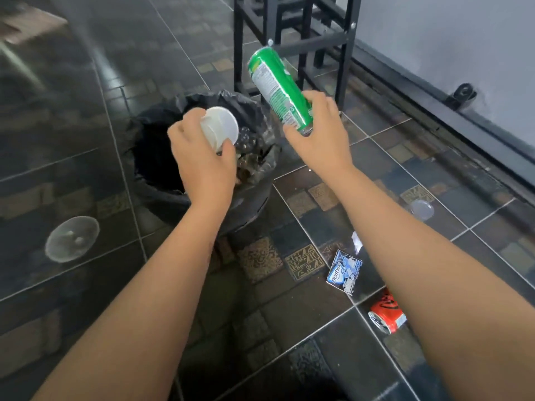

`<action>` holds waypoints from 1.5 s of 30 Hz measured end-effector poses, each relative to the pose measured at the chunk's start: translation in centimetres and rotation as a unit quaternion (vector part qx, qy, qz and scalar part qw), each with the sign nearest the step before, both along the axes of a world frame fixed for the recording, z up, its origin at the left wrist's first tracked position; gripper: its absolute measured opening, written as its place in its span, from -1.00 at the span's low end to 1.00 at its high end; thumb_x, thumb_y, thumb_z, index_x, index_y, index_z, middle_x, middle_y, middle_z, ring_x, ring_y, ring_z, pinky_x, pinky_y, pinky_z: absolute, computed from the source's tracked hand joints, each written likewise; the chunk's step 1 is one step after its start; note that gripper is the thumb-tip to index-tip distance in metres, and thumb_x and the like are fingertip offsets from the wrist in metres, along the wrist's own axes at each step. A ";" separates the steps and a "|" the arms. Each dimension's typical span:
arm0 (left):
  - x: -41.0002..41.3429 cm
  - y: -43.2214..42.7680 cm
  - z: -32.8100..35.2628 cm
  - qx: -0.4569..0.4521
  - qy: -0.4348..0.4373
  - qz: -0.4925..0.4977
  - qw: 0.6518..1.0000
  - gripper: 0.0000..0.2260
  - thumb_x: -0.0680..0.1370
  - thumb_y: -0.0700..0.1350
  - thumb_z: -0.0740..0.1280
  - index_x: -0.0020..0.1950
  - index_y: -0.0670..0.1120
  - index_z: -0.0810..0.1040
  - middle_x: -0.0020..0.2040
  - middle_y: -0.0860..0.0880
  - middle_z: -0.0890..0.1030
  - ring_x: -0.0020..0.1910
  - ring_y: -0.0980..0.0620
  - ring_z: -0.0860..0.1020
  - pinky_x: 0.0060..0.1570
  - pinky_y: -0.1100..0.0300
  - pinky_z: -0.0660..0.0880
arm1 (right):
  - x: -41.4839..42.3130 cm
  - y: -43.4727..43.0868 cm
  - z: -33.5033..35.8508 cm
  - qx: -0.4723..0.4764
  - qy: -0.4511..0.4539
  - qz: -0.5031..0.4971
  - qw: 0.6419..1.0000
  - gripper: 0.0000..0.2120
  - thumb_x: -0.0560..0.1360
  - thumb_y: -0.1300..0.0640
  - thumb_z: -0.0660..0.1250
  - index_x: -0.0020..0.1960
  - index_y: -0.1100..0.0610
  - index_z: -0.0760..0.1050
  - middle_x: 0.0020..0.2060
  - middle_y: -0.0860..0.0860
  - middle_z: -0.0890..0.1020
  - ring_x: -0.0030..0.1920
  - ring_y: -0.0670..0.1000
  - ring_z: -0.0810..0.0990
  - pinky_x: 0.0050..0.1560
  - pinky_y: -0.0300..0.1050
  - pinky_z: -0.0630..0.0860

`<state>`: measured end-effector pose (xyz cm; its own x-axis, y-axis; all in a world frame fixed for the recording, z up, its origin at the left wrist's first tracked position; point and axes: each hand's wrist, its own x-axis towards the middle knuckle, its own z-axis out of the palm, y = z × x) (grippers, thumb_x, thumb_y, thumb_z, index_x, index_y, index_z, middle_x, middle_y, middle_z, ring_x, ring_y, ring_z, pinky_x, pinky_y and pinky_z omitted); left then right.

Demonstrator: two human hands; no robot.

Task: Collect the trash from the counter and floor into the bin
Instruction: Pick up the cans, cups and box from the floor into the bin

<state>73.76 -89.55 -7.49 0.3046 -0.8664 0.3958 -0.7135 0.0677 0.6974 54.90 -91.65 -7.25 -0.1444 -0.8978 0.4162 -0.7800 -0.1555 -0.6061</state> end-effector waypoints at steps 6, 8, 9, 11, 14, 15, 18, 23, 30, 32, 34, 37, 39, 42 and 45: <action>5.0 0.3 -1.4 0.125 -0.098 0.035 0.987 -0.63 0.53 -0.12 0.41 0.32 -0.04 0.44 0.35 -0.12 0.44 0.26 -0.18 0.45 0.13 -0.07 0.44 | 5.0 -1.4 -1.1 0.043 0.057 0.062 0.996 -0.45 0.48 -0.07 0.35 0.42 0.04 0.34 0.25 0.06 0.51 0.24 0.11 0.50 0.18 0.04 0.44; 5.5 0.3 -1.8 0.141 -0.121 0.022 0.982 -0.65 0.58 -0.01 0.34 0.34 -0.06 0.47 0.33 -0.12 0.51 0.24 -0.18 0.50 0.21 -0.06 0.40 | 5.7 -1.7 -1.8 0.062 0.081 0.075 0.992 -0.42 0.51 -0.12 0.33 0.46 0.04 0.30 0.33 0.04 0.49 0.33 0.09 0.45 0.28 0.09 0.37; 5.6 0.2 -2.0 0.144 -0.133 0.014 0.981 -0.65 0.61 0.05 0.29 0.35 -0.07 0.50 0.31 -0.12 0.55 0.24 -0.18 0.51 0.26 -0.05 0.38 | 6.0 -1.8 -2.1 0.076 0.097 0.079 0.989 -0.41 0.52 -0.15 0.31 0.48 0.03 0.29 0.38 0.02 0.45 0.37 0.07 0.41 0.32 0.10 0.32; 5.5 0.2 -2.3 0.145 -0.150 -0.003 0.978 -0.61 0.65 0.10 0.18 0.34 -0.10 0.55 0.31 -0.13 0.58 0.33 -0.16 0.48 0.40 -0.08 0.28 | 6.1 -1.8 -2.6 0.099 0.136 0.086 0.982 -0.39 0.53 -0.22 0.26 0.49 0.01 0.28 0.44 -0.02 0.39 0.44 0.03 0.32 0.39 0.09 0.22; 5.0 0.7 -2.6 0.140 -0.158 -0.025 0.977 -0.56 0.68 0.12 0.09 0.40 -0.09 0.52 0.42 -0.14 0.51 0.52 -0.11 0.31 0.51 -0.08 0.08 | 5.7 -1.3 -2.9 0.100 0.139 0.096 0.980 -0.45 0.57 -0.22 0.18 0.48 -0.01 0.31 0.45 -0.03 0.39 0.47 0.00 0.30 0.46 0.10 0.15; 4.8 0.9 -2.6 0.135 -0.167 -0.031 0.976 -0.54 0.69 0.13 0.08 0.43 -0.10 0.49 0.45 -0.14 0.48 0.54 -0.10 0.28 0.52 -0.08 0.06 | 5.3 -1.2 -2.8 0.089 0.133 0.094 0.983 -0.48 0.59 -0.20 0.16 0.47 0.00 0.33 0.44 -0.03 0.41 0.45 0.00 0.33 0.46 0.09 0.16; 3.2 1.8 -2.4 0.097 -0.194 -0.055 0.975 -0.53 0.69 0.11 0.05 0.49 -0.11 0.42 0.49 -0.13 0.42 0.55 -0.11 0.25 0.52 -0.08 0.06 | 3.6 -0.6 -2.3 0.055 0.117 0.065 0.990 -0.54 0.61 -0.12 0.16 0.44 0.04 0.39 0.38 -0.02 0.48 0.40 0.02 0.40 0.43 0.05 0.20; -2.6 3.1 -2.4 0.033 -0.201 -0.132 0.970 -0.51 0.69 0.09 0.06 0.52 -0.16 0.36 0.54 -0.14 0.36 0.57 -0.09 0.22 0.54 -0.03 0.08 | -2.6 2.1 -2.9 0.088 0.114 -0.020 0.989 -0.57 0.62 -0.06 0.16 0.43 0.08 0.39 0.36 0.02 0.50 0.37 0.08 0.42 0.39 0.02 0.24; -13.1 6.3 -5.7 0.043 -0.168 -0.286 0.942 -0.52 0.65 0.03 0.20 0.49 -0.22 0.38 0.48 -0.20 0.43 0.49 -0.18 0.35 0.49 -0.07 0.21 | -15.2 10.2 -6.3 0.207 0.116 -0.175 0.955 -0.55 0.61 -0.03 0.20 0.45 0.10 0.34 0.36 0.10 0.49 0.35 0.19 0.42 0.34 0.07 0.28; -15.6 7.7 -7.6 0.069 -0.161 -0.328 0.928 -0.50 0.63 0.04 0.26 0.48 -0.22 0.38 0.45 -0.20 0.45 0.45 -0.19 0.39 0.45 -0.05 0.27 | -18.2 12.3 -7.5 0.252 0.117 -0.215 0.936 -0.54 0.59 -0.03 0.23 0.45 0.09 0.33 0.37 0.11 0.48 0.34 0.21 0.42 0.32 0.08 0.30; -17.7 9.2 -9.3 0.116 -0.157 -0.365 0.910 -0.44 0.60 0.07 0.32 0.51 -0.19 0.34 0.48 -0.17 0.41 0.46 -0.16 0.38 0.45 0.01 0.26 | -20.6 13.8 -8.7 0.295 0.108 -0.247 0.917 -0.51 0.56 -0.04 0.26 0.45 0.07 0.32 0.38 0.13 0.46 0.34 0.24 0.42 0.30 0.12 0.33; -20.3 10.7 -11.6 0.182 -0.153 -0.396 0.887 -0.36 0.56 0.10 0.37 0.55 -0.14 0.28 0.53 -0.12 0.36 0.50 -0.11 0.32 0.46 0.05 0.23 | -22.9 14.9 -10.6 0.348 0.077 -0.267 0.895 -0.43 0.55 -0.09 0.28 0.50 0.01 0.24 0.44 0.10 0.37 0.40 0.24 0.36 0.35 0.16 0.32; -21.7 11.0 -12.8 0.205 -0.161 -0.413 0.872 -0.33 0.54 0.10 0.40 0.55 -0.13 0.27 0.52 -0.11 0.36 0.49 -0.09 0.32 0.45 0.05 0.24 | -23.5 15.0 -11.7 0.367 0.056 -0.263 0.891 -0.40 0.54 -0.12 0.28 0.52 -0.03 0.19 0.47 0.08 0.32 0.43 0.23 0.32 0.36 0.18 0.29; -23.7 10.8 -13.9 0.218 -0.179 -0.428 0.858 -0.28 0.51 0.13 0.43 0.55 -0.13 0.26 0.49 -0.12 0.38 0.47 -0.10 0.34 0.42 0.05 0.27 | -23.9 14.3 -13.1 0.365 0.036 -0.245 0.897 -0.35 0.52 -0.16 0.29 0.53 -0.06 0.14 0.47 0.10 0.31 0.42 0.23 0.32 0.36 0.20 0.28; -25.9 10.5 -14.5 0.245 -0.177 -0.417 0.857 -0.26 0.49 0.14 0.45 0.53 -0.16 0.27 0.45 -0.14 0.42 0.42 -0.12 0.37 0.39 0.04 0.28 | -24.2 13.3 -13.9 0.356 0.016 -0.230 0.906 -0.29 0.49 -0.21 0.31 0.54 -0.09 0.10 0.49 0.07 0.29 0.44 0.21 0.31 0.39 0.22 0.27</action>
<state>47.83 -79.00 -22.02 -0.5662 -0.8125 -0.1389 -0.7319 0.4181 0.5380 30.66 -78.39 -21.15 -0.5691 -0.7882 -0.2342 -0.6820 0.6116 -0.4009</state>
